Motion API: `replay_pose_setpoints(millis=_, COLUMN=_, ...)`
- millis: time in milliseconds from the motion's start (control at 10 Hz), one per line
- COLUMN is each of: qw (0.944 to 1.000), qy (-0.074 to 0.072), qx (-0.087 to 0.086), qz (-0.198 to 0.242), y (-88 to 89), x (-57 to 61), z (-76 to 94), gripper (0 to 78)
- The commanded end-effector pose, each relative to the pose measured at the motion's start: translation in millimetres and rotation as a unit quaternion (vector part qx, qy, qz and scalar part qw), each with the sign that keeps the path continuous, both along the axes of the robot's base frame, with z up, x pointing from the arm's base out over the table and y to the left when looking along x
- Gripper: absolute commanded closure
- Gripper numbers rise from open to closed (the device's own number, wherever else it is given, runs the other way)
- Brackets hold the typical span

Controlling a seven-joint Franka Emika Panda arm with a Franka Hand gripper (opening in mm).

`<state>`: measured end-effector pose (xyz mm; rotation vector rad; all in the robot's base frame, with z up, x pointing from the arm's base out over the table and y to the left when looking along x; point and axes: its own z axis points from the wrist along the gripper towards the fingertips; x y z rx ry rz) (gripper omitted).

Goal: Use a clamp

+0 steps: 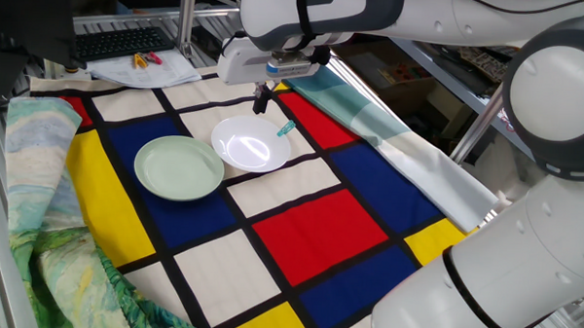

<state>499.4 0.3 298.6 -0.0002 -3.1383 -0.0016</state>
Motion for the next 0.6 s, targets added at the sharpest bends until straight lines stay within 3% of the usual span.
replay_pose_setpoints(millis=100, qw=0.9989, qy=0.039, qx=0.016, qz=-0.023, y=0.0, x=0.0, z=0.0, gripper=77.6)
replay_pose_setpoints(millis=600, qw=0.9988, qy=0.041, qx=0.016, qz=-0.022, y=-0.3, x=0.0, z=-0.1, gripper=77.6)
